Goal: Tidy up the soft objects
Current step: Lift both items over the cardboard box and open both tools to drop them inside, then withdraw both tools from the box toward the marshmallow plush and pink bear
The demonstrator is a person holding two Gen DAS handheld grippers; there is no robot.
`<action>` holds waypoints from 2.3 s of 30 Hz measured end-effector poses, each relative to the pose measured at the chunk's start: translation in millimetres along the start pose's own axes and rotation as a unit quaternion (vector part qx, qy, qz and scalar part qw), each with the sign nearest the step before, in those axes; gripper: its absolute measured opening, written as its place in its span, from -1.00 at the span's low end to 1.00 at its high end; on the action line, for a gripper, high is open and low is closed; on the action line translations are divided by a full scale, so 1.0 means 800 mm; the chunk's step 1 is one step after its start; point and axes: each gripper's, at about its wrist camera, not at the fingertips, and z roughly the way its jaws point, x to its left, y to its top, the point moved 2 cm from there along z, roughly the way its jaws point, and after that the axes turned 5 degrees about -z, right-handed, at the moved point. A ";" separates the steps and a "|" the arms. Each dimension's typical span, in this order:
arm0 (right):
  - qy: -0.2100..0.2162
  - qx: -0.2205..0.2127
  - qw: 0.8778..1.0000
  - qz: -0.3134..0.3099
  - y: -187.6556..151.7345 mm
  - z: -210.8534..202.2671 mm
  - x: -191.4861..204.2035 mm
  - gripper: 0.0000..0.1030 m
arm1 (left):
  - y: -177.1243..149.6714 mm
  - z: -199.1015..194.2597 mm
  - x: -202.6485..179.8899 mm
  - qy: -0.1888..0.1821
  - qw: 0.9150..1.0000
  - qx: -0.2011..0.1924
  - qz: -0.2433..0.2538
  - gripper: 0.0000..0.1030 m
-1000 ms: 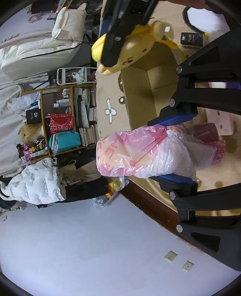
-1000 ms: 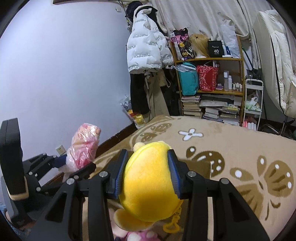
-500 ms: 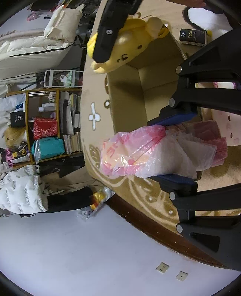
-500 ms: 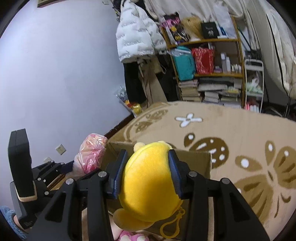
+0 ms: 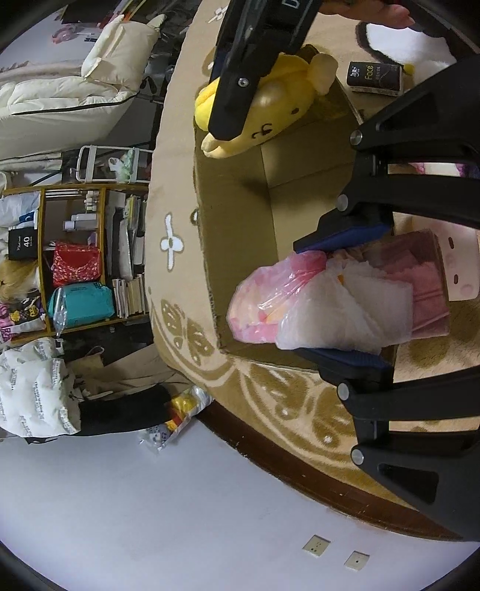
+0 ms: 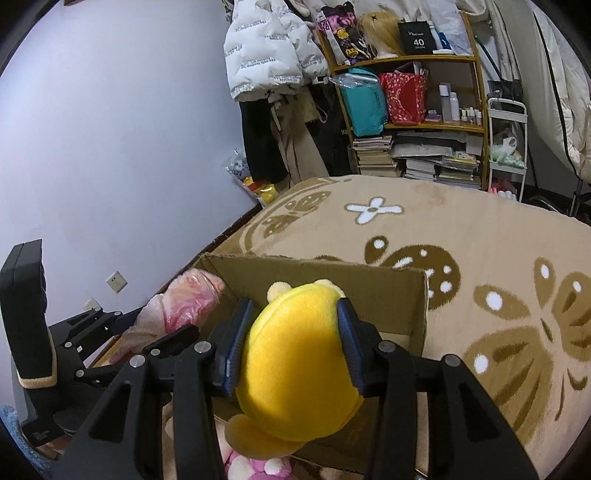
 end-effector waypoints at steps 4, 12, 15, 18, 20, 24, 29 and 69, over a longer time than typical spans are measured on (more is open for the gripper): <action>0.003 0.013 1.000 0.004 -0.009 0.009 -0.002 -0.03 | -0.003 0.006 -0.003 0.007 1.000 0.004 0.009 -0.09; -0.002 0.031 0.999 0.006 -0.019 0.021 -0.006 0.02 | 0.000 -0.001 0.000 0.005 1.000 -0.004 0.005 -0.09; -0.004 0.030 0.999 0.010 -0.020 0.019 -0.008 0.05 | 0.003 -0.006 0.004 0.007 1.000 -0.007 -0.002 0.01; -0.004 0.027 0.999 0.019 -0.018 0.012 -0.009 0.20 | 0.004 -0.015 0.008 0.008 1.000 -0.012 -0.003 0.09; -0.002 0.021 1.000 0.019 -0.015 0.004 -0.007 0.40 | 0.004 -0.021 0.009 0.010 1.000 -0.012 -0.002 0.16; -0.008 0.009 1.000 0.019 -0.012 -0.012 0.000 0.68 | 0.003 -0.035 0.019 0.009 1.000 -0.015 -0.014 0.44; -0.026 0.003 0.999 0.027 -0.012 -0.035 0.002 0.98 | -0.004 -0.052 0.028 0.008 1.000 -0.009 -0.023 0.71; -0.030 0.046 0.995 0.081 -0.091 -0.085 0.026 1.00 | -0.079 -0.084 0.039 0.034 0.998 0.034 -0.050 0.94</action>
